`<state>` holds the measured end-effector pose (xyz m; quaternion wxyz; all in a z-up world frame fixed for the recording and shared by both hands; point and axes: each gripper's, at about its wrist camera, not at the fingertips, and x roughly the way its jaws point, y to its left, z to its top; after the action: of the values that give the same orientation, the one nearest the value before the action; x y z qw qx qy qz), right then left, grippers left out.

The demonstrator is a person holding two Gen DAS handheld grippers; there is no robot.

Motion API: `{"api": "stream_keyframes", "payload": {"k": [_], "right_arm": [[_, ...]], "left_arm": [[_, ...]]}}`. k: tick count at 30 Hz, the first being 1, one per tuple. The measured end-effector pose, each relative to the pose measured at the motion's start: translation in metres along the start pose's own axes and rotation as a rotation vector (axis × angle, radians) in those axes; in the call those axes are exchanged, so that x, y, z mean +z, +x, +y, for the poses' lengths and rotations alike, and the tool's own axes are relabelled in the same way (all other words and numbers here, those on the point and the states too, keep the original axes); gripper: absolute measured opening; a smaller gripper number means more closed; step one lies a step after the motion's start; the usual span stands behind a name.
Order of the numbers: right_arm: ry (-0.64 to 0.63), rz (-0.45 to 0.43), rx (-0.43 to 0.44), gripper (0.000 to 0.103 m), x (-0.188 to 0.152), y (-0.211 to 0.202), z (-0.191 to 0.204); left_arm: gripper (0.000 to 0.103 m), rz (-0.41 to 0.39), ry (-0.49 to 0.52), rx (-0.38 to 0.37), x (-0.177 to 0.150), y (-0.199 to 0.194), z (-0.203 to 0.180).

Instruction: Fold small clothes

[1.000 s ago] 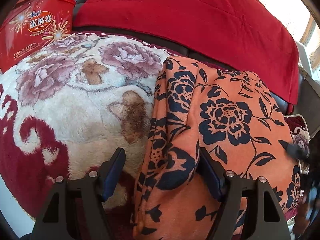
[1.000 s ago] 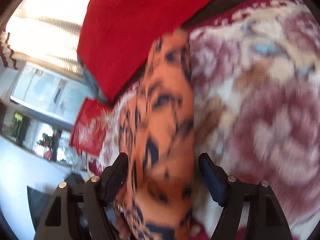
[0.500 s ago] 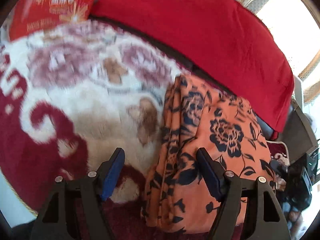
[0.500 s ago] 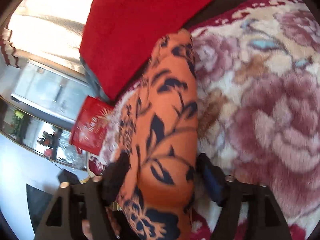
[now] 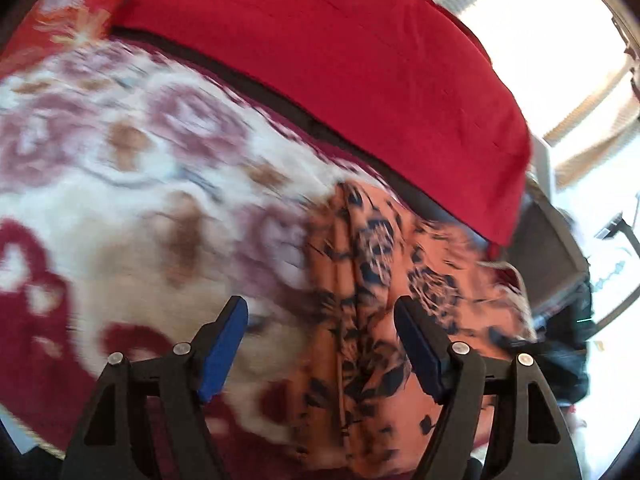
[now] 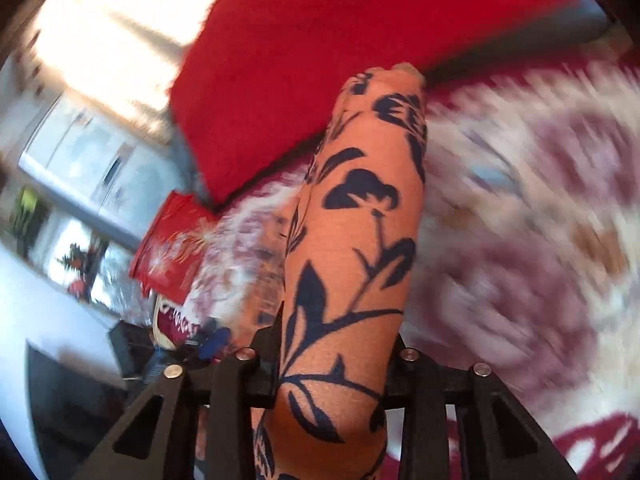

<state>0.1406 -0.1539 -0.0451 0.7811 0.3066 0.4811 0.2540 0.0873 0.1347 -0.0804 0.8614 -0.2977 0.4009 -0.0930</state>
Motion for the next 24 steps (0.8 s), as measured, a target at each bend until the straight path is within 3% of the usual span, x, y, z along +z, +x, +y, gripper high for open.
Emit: {"api": "stream_keyframes", "payload": {"k": [2, 5, 7, 9, 10, 12, 13, 14, 17, 21, 24], "right_arm": [[0.12, 0.02, 0.053, 0.051, -0.006, 0.003, -0.04], [0.131, -0.015, 0.12, 0.069, -0.012, -0.002, -0.051], [0.134, -0.037, 0.156, 0.071, -0.012, -0.007, -0.054], [0.129, -0.029, 0.167, 0.072, -0.007, -0.015, -0.063], [0.128, -0.022, 0.165, 0.072, -0.005, -0.017, -0.068], [0.131, -0.002, 0.167, 0.072, 0.001, -0.013, -0.073], [0.118, 0.012, 0.169, 0.068, 0.004, -0.009, -0.072], [0.076, 0.026, 0.138, 0.048, 0.006, -0.006, -0.065], [-0.046, 0.016, 0.054, 0.036, 0.012, -0.011, -0.034], [-0.154, -0.076, 0.007, 0.036, 0.022, -0.041, -0.005], [-0.104, -0.111, 0.024, 0.038, 0.036, -0.046, -0.026]], "left_arm": [[0.078, 0.056, -0.009, -0.034, 0.0, 0.013, -0.006], [0.082, 0.102, 0.008, -0.076, 0.006, 0.028, -0.014], [0.087, 0.131, -0.021, -0.083, 0.009, 0.038, -0.011], [0.087, 0.225, -0.074, -0.106, 0.006, 0.056, -0.002], [0.086, 0.255, -0.12, -0.107, 0.003, 0.064, 0.006], [0.074, 0.233, -0.146, -0.131, -0.001, 0.063, 0.013], [0.042, 0.243, -0.145, -0.161, 0.0, 0.064, 0.012], [0.035, 0.26, -0.15, -0.172, 0.0, 0.065, 0.012], [0.028, 0.198, -0.067, -0.13, 0.007, 0.051, -0.009], [0.028, 0.097, -0.01, -0.186, 0.022, 0.038, -0.045], [0.03, 0.139, 0.001, -0.128, 0.024, 0.069, -0.052]]}}
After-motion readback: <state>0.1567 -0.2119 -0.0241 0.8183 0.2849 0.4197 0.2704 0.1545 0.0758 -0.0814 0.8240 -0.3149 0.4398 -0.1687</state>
